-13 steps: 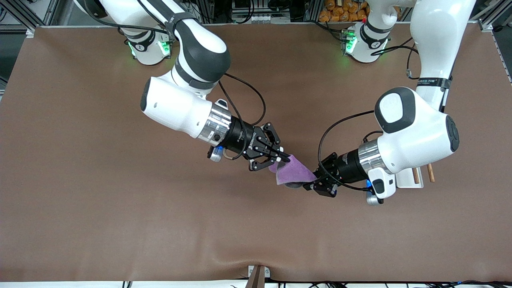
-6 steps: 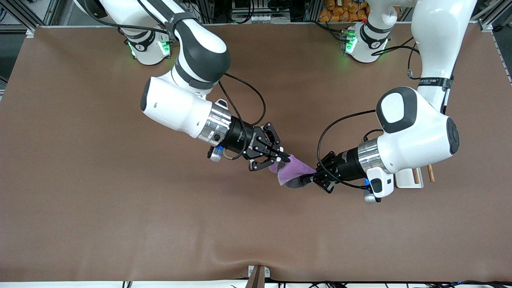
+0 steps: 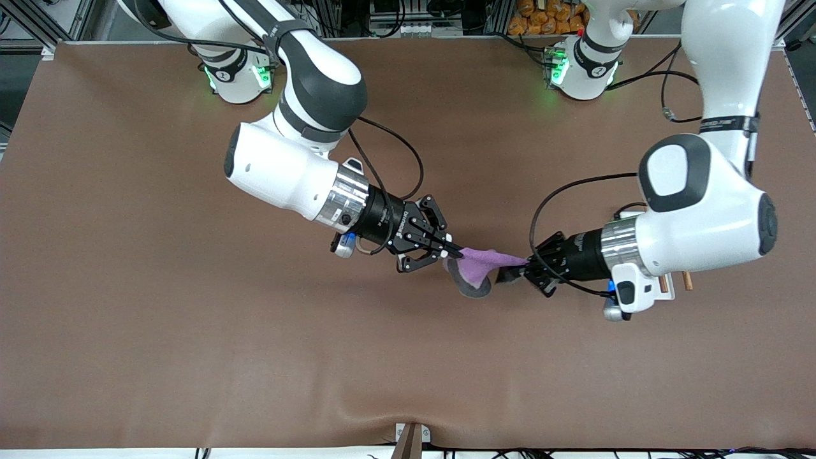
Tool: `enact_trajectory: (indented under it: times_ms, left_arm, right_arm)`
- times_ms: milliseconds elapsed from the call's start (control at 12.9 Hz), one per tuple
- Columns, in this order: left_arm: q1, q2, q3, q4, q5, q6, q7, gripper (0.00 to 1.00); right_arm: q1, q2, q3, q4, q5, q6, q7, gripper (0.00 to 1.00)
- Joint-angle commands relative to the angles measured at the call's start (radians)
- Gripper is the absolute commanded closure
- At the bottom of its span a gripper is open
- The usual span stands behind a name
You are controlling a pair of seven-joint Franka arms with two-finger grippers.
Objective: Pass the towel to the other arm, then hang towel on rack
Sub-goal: 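Grasp the towel with the left gripper and open the right gripper, then carry the towel with the left gripper toward the white rack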
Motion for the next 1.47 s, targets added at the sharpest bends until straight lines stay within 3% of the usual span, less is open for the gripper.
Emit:
enact_trajectory:
  times_ms: [0, 77, 465, 620, 1007, 1394]
  left_arm:
    - [0.01, -0.034, 0.002, -0.008, 0.121, -0.067, 0.079, 1.0]
    - [0.013, -0.035, 0.0, -0.013, 0.158, -0.07, 0.099, 1.0]
    - [0.047, -0.052, 0.002, -0.014, 0.236, -0.201, 0.237, 1.0]
    - [0.061, -0.054, 0.002, -0.026, 0.348, -0.251, 0.352, 1.0]
    - [0.105, -0.084, 0.0, -0.078, 0.503, -0.309, 0.527, 1.0]
    - [0.203, -0.135, 0.0, -0.163, 0.519, -0.309, 0.841, 1.0]
  right_arm:
    - [0.001, 0.012, -0.01, 0.024, 0.024, -0.01, 0.01, 0.17]
    - [0.001, 0.01, -0.01, 0.024, 0.021, -0.029, 0.01, 0.0]
    - [-0.018, 0.001, -0.018, 0.024, 0.013, -0.1, 0.006, 0.0]
    - [-0.038, -0.002, -0.018, 0.024, 0.003, -0.153, 0.006, 0.0]
    - [-0.137, -0.031, -0.016, 0.027, -0.002, -0.417, -0.118, 0.0]
    - [-0.278, -0.09, -0.008, 0.028, 0.007, -0.733, -0.635, 0.0]
